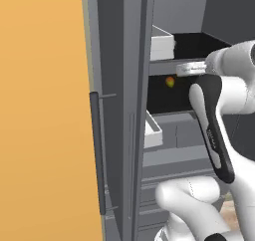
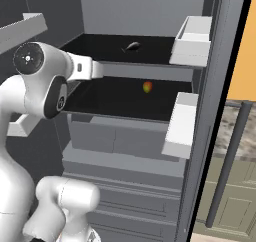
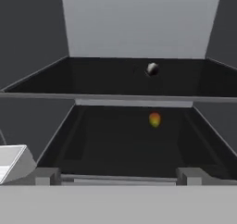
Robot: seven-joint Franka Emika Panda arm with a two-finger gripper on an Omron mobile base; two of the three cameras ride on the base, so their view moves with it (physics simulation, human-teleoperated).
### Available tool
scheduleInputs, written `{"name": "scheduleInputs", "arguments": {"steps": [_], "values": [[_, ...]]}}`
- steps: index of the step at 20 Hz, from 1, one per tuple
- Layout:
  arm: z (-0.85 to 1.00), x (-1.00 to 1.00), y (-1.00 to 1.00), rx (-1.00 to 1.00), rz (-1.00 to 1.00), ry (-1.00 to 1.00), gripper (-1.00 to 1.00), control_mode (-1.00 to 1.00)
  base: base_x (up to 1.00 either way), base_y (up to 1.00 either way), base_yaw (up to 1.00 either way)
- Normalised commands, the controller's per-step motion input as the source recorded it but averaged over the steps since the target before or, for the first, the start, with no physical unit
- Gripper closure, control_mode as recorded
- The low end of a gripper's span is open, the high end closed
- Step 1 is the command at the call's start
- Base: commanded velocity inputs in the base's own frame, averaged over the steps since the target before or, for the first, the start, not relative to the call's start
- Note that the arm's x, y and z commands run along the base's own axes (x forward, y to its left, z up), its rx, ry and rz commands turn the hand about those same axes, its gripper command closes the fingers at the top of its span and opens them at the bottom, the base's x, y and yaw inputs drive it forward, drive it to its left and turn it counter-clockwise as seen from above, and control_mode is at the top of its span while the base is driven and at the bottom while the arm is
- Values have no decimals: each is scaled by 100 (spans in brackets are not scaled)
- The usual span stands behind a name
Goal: Take the fish out of the fridge, briefly rinse it in the sink, and place it on the tray next to the sink.
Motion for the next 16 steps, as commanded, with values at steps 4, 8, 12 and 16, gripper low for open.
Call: {"name": "scheduleInputs", "arguments": {"steps": [4,8,12,16], "values": [[82,16,0,0,-12,-1,-100,-100,0,0,0],[65,38,-9,0,-19,25,-100,-100,0,0,0],[7,16,-74,0,-4,10,-100,-100,0,0,0],[0,0,-53,3,6,0,-100,-100,0,0,0]]}}
